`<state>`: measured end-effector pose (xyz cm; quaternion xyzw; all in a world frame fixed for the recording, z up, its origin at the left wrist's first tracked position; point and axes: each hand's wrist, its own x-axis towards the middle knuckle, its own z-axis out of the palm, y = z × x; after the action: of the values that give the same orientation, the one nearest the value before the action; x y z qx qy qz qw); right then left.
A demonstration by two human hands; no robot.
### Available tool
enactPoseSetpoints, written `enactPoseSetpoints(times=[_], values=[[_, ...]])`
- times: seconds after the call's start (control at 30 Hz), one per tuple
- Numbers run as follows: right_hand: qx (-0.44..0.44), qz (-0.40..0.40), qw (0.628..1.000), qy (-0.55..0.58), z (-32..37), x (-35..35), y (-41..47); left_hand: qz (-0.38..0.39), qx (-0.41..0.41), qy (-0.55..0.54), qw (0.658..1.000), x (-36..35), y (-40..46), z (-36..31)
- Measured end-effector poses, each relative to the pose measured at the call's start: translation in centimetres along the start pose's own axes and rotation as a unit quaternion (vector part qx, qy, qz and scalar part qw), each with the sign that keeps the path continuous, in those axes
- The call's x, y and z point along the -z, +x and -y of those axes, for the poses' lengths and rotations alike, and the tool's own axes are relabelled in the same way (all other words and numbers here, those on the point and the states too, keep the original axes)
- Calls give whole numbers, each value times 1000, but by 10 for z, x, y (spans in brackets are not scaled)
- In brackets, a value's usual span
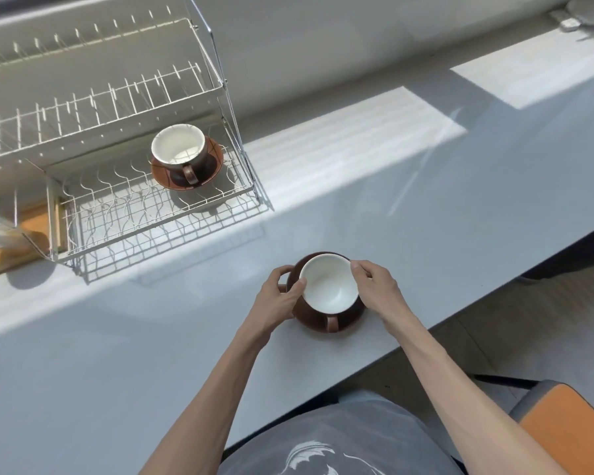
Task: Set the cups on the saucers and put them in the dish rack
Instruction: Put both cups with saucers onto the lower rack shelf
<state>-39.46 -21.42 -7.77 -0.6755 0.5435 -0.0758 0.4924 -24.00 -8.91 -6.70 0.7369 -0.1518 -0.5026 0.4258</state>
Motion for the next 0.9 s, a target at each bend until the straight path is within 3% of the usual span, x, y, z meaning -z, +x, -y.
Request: enactPoseSetpoints(times=[0.43,0.9], values=[[92,111,989,-32,76,-66,12,-108,1,-53,993,89,-25,6],[118,211,970,-37,177,-154,27,-202,40,-111,972,196,-35,-5]])
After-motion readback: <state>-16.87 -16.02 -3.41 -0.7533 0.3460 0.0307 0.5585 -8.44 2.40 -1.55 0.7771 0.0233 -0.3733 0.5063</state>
